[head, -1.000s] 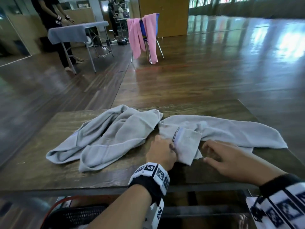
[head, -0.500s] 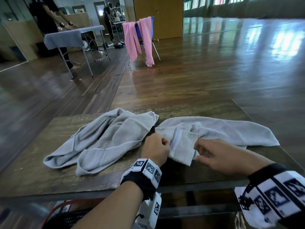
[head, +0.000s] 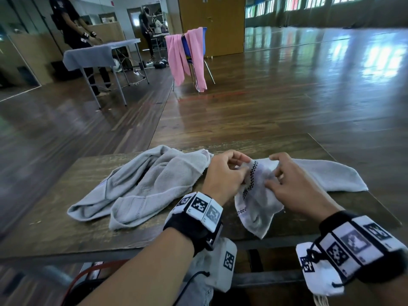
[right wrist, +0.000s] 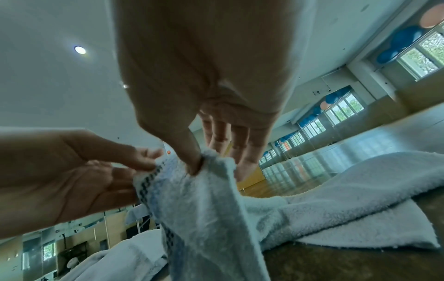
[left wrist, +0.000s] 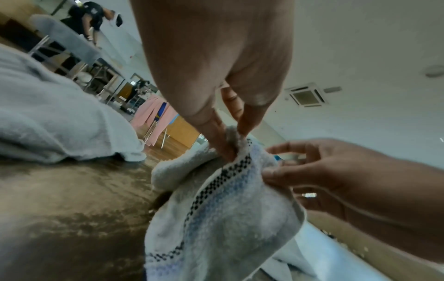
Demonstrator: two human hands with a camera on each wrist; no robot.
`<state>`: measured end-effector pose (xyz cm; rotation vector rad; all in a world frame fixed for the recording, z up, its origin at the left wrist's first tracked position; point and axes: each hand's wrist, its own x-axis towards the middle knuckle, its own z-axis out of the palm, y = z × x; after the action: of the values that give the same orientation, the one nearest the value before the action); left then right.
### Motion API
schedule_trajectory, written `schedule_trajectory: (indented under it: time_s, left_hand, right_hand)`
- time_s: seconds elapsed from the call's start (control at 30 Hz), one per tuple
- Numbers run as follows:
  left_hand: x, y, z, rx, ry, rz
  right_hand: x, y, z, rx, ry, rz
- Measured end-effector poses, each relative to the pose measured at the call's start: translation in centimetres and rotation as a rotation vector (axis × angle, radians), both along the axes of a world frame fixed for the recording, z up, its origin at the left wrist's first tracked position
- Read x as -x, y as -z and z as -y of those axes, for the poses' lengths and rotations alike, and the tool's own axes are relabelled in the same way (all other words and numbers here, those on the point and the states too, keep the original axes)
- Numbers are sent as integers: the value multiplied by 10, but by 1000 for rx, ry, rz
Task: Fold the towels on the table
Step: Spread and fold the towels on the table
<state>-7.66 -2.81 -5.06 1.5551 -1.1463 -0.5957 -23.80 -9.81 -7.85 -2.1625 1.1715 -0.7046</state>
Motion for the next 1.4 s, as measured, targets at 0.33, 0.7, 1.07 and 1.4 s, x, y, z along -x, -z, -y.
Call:
schedule_trajectory:
  time_s: [0.33, 0.7, 1.07, 1.4]
  left_hand:
    - [0, -21, 7, -11, 207, 534]
    - [-26, -32, 5, 10, -289, 515]
    - [-9, -12, -1, -52, 200, 550]
    - [-48, 0, -3, -86, -119, 706]
  right_hand:
    - [4, -24, -20, 334, -270, 339]
    - [18, -9, -2, 227, -2, 84]
    - [16, -16, -15, 304, -146, 148]
    - [73, -21, 8, 392, 136, -24]
